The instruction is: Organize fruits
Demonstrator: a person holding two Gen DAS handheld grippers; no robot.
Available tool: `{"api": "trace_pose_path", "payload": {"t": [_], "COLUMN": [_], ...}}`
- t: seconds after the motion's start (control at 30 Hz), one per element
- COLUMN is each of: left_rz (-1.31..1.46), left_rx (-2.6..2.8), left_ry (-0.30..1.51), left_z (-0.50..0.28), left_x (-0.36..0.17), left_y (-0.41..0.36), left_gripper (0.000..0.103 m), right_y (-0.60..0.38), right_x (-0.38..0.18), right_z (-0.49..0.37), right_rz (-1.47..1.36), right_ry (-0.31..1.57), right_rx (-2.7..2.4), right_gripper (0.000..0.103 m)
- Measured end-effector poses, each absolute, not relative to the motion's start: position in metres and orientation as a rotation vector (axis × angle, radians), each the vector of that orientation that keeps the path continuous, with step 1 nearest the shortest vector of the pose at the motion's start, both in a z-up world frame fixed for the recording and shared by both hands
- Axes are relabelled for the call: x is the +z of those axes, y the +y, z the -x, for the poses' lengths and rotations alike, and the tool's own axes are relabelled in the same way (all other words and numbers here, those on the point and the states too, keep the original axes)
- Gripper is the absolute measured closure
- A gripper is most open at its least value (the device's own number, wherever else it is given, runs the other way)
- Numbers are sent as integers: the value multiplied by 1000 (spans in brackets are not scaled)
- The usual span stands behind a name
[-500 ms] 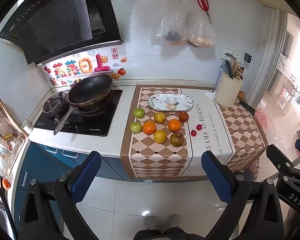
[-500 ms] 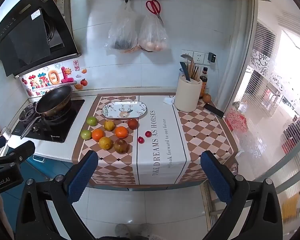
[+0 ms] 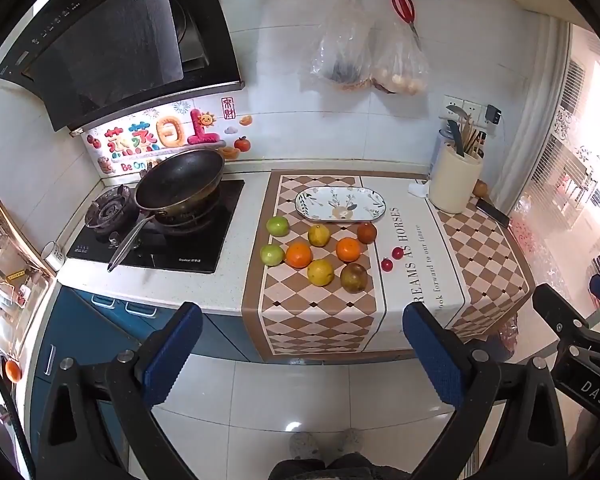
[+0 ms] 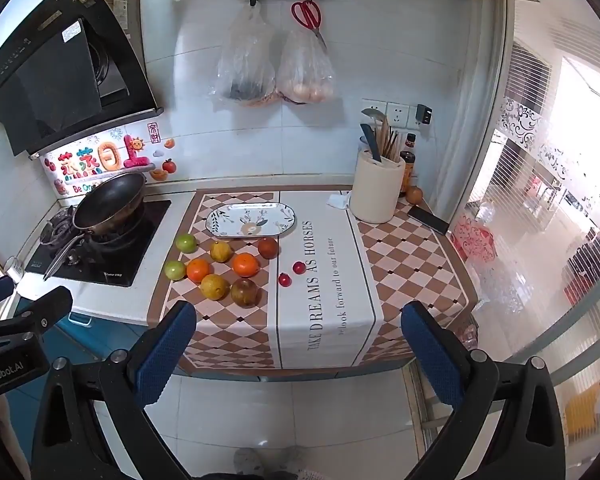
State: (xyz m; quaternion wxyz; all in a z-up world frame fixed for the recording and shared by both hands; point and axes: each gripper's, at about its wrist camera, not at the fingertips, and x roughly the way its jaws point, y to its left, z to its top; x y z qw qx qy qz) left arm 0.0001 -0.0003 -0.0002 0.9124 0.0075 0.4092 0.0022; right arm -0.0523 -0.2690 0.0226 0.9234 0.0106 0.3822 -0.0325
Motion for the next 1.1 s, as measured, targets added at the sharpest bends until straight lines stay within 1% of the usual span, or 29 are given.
{"api": "trace_pose_path", "payload": {"t": [1.1], "left_rz": [-19], "left_rx": [1], "left_ry": [838], "left_z": [-1], "left_x": [5], "left_y": [-1], "left_gripper": [1], "right_y": [-265], "right_x": [26], "right_z": [52], "right_rz": [-31], "right_ry": [786], "right_rx": [-42], "right_gripper": [0]}}
